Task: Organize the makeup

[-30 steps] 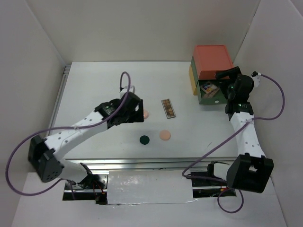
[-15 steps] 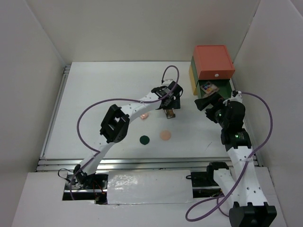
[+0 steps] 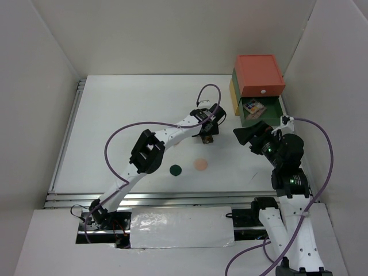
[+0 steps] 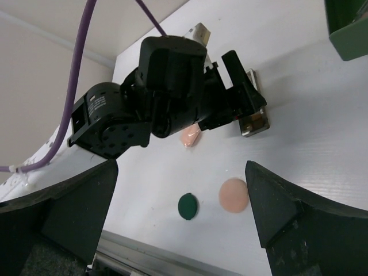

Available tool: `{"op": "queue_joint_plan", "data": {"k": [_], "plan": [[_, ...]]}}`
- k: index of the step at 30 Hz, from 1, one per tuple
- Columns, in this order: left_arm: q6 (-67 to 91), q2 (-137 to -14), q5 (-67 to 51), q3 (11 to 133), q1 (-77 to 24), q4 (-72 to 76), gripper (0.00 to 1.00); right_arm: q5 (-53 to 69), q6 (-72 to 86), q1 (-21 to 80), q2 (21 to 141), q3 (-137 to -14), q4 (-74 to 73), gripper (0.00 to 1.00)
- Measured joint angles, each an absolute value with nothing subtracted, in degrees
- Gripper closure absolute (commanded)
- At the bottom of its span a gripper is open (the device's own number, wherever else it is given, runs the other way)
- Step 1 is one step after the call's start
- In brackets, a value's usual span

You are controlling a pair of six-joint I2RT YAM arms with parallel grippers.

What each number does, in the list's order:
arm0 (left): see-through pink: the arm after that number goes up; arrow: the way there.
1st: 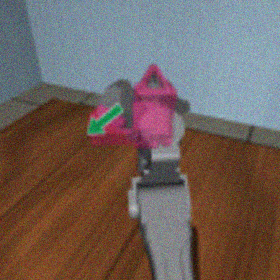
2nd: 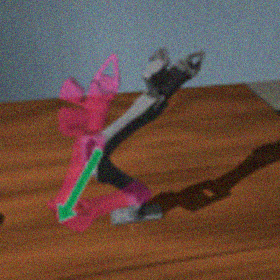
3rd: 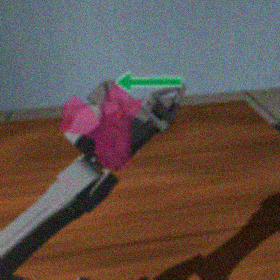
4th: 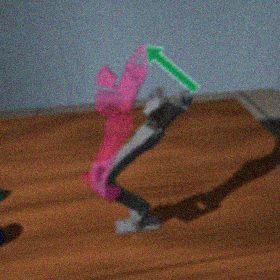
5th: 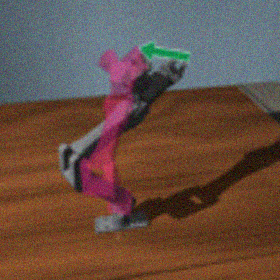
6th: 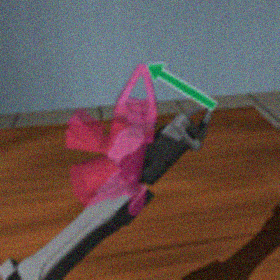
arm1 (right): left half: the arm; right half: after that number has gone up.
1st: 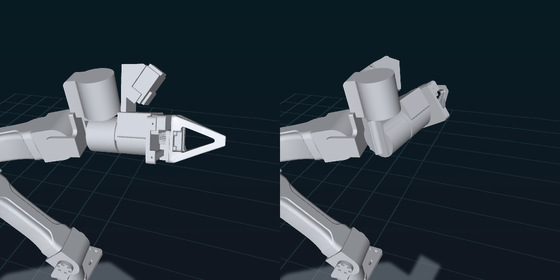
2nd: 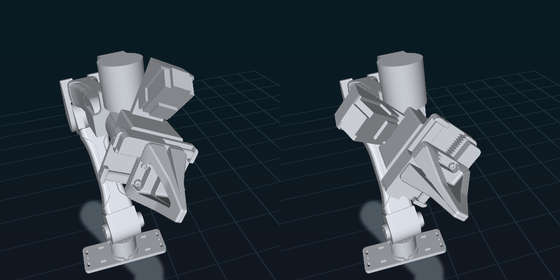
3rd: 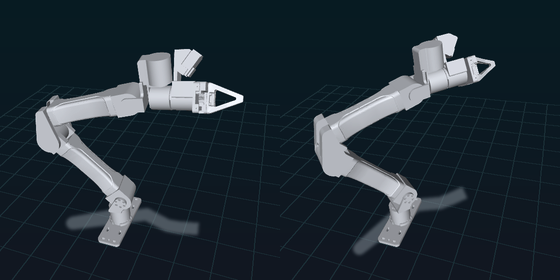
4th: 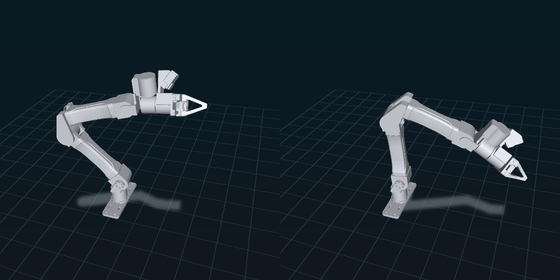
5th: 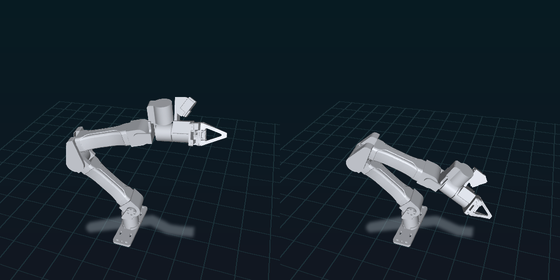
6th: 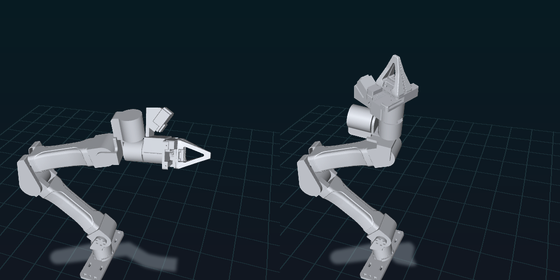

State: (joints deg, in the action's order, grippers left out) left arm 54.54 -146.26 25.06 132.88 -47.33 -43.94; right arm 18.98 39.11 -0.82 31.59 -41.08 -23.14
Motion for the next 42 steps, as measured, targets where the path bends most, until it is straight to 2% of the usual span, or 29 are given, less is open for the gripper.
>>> {"op": "queue_joint_plan", "data": {"k": [1,3,5,8,11,12,17,22,31,42], "plan": [[54.6,-146.7,25.3,133.6,-47.2,-44.4,0.22,19.4,39.2,-0.7,31.6,-41.1,-23.2,0.0],[54.5,-147.6,25.7,135.0,-47.1,-45.0,0.25,20.0,39.5,-0.7,31.6,-41.1,-23.2,0.0],[54.3,-147.9,26.1,135.5,-47.1,-45.1,0.35,20.5,39.8,-0.7,31.6,-41.0,-23.2,0.0],[54.0,-148.0,26.2,135.5,-47.1,-45.2,0.52,21.3,40.4,-0.7,31.2,-40.7,-23.2,0.0],[53.6,-148.0,26.2,135.2,-47.1,-44.9,0.64,22.2,41.0,-0.7,30.8,-39.9,-22.5,0.0],[53.3,-147.7,26.1,134.7,-47.1,-44.6,0.72,22.6,41.2,-0.7,30.7,-39.6,-22.3,0.0],[51.8,-143.5,24.4,127.1,-47.1,-39.5,1.0,26.4,43.4,-0.7,29.5,-34.4,-17.6,0.0],[51.1,-138.3,21.7,118.7,-46.9,-37.3,1.0,29.7,45.7,-0.7,28.6,-28.9,-13.8,0.0],[50.9,-132.8,20.2,115.0,-46.9,-39.4,1.0,31.5,47.0,-0.7,28.6,-23.4,-5.7,0.0],[51.1,-121.2,20.1,113.1,-47.5,-38.9,1.0,35.3,50.4,0.6,39.2,-12.2,12.8,0.02]]}}
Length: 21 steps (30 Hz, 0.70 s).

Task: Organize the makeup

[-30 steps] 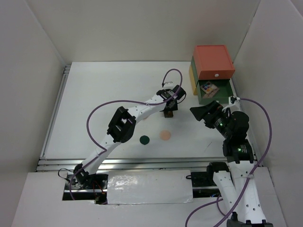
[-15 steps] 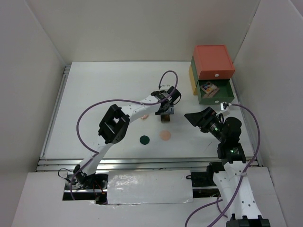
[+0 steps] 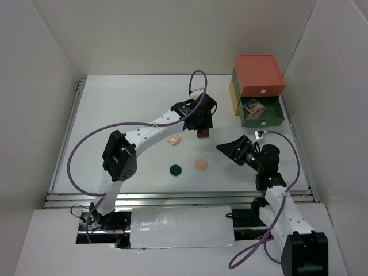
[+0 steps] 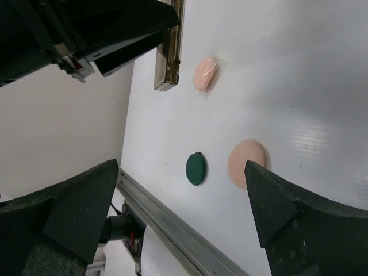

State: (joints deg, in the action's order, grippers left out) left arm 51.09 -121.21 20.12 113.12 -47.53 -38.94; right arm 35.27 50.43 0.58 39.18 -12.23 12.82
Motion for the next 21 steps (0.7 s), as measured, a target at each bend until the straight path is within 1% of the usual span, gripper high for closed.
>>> {"op": "queue_joint_plan", "data": {"k": [3,5,8,10,12,15,17,18,19,20,21], "plan": [[51.2,-119.7,20.4,113.1,-48.9,-39.0,1.0,35.2,51.4,3.6,42.6,-12.0,17.6,0.04],[51.3,-118.9,20.6,113.1,-50.2,-39.0,1.0,34.6,51.6,6.6,43.8,-12.0,20.5,0.08],[51.4,-118.1,20.6,113.1,-52.2,-39.0,1.0,33.1,51.6,10.2,45.6,-12.8,23.0,0.16],[51.4,-117.7,20.7,113.1,-53.4,-39.0,1.0,31.7,51.5,11.7,47.2,-13.6,24.2,0.24],[51.5,-117.4,20.8,113.1,-54.6,-39.2,1.0,29.7,51.6,12.5,48.2,-14.2,25.0,0.26],[51.7,-116.6,20.9,113.1,-55.9,-39.8,1.0,26.6,51.8,12.6,48.7,-14.2,25.8,0.36],[51.8,-115.7,21.1,112.8,-56.2,-39.9,1.0,24.8,52.2,12.6,48.7,-14.2,26.5,0.4],[51.9,-115.2,21.2,112.6,-56.3,-39.9,1.0,24.1,52.4,12.6,48.7,-14.2,26.9,0.44],[52.2,-114.6,21.2,112.2,-56.3,-39.8,1.0,23.6,52.7,12.7,48.7,-14.2,27.2,0.45],[52.5,-114.1,21.3,111.8,-56.3,-39.8,1.0,23.3,53.0,12.7,48.7,-14.2,27.9,0.49],[52.6,-113.6,21.4,111.5,-56.4,-39.7,1.0,23.2,53.2,12.8,48.6,-14.2,28.3,0.51]]}}
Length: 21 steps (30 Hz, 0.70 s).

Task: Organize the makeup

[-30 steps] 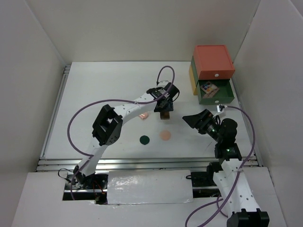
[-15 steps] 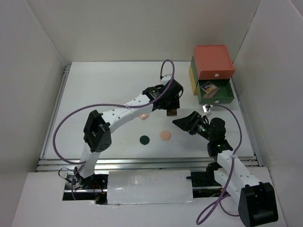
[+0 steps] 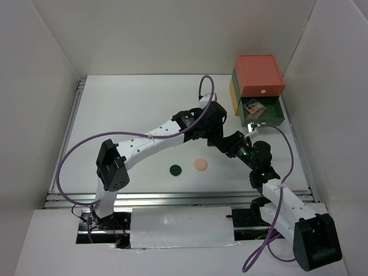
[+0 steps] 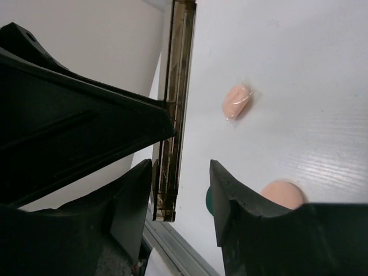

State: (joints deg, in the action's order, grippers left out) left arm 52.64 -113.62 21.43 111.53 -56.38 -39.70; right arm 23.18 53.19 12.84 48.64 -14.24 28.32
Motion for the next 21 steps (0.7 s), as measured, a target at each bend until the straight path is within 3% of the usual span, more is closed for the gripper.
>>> {"op": "queue_joint_plan", "data": {"k": [6,10,11,12,14,16,17,18,21], "plan": [[52.9,-112.3,22.0,109.3,-56.6,-38.9,1.0,23.2,54.3,14.0,49.3,-14.4,30.7,0.68],[52.9,-112.2,22.2,108.5,-56.6,-38.9,1.0,23.1,54.7,15.0,50.3,-14.7,30.7,0.73],[52.9,-112.2,22.3,108.5,-56.6,-38.9,1.0,23.1,54.8,15.1,50.3,-14.7,30.7,0.81],[52.9,-112.0,22.3,108.5,-56.6,-39.0,1.0,23.0,54.9,15.2,50.3,-14.7,30.7,1.0],[52.8,-111.4,22.4,108.5,-56.6,-39.3,1.0,23.1,55.8,15.3,50.3,-14.8,30.8,1.0],[52.8,-110.8,22.6,108.5,-56.6,-39.6,0.83,23.2,56.2,15.5,49.9,-15.0,30.9,1.0],[52.8,-110.5,22.6,108.5,-56.6,-39.6,0.68,23.2,56.3,15.6,49.6,-15.1,30.9,1.0],[52.8,-110.3,22.7,108.5,-56.7,-39.6,0.37,23.3,56.4,15.6,49.3,-15.2,30.9,1.0],[52.6,-110.2,23.9,109.8,-56.7,-40.6,0.01,23.3,56.5,15.7,48.7,-15.6,30.7,1.0]]}}
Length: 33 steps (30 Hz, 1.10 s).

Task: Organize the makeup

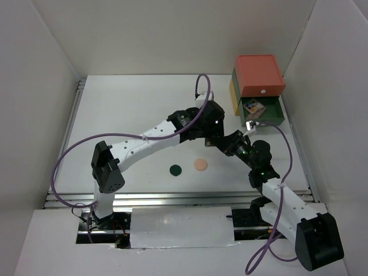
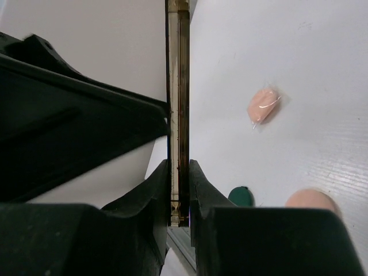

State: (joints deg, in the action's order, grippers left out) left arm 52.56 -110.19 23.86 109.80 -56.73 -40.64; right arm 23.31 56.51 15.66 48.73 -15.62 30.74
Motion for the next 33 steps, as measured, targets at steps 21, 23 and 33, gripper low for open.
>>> {"op": "queue_joint_plan", "data": {"k": [21,23,33], "plan": [[44.1,-69.2,34.6,91.9,-45.6,-51.0,0.01,0.0,66.8,-3.4,51.0,-36.7,3.6,1.0],[43.4,-63.2,34.8,85.1,-45.5,-52.2,0.01,-2.0,67.7,-6.1,53.6,-39.0,1.5,1.0],[38.6,-50.3,37.3,60.9,-45.2,-51.2,0.01,-1.2,69.1,-12.2,67.1,-42.8,2.6,1.0]]}}
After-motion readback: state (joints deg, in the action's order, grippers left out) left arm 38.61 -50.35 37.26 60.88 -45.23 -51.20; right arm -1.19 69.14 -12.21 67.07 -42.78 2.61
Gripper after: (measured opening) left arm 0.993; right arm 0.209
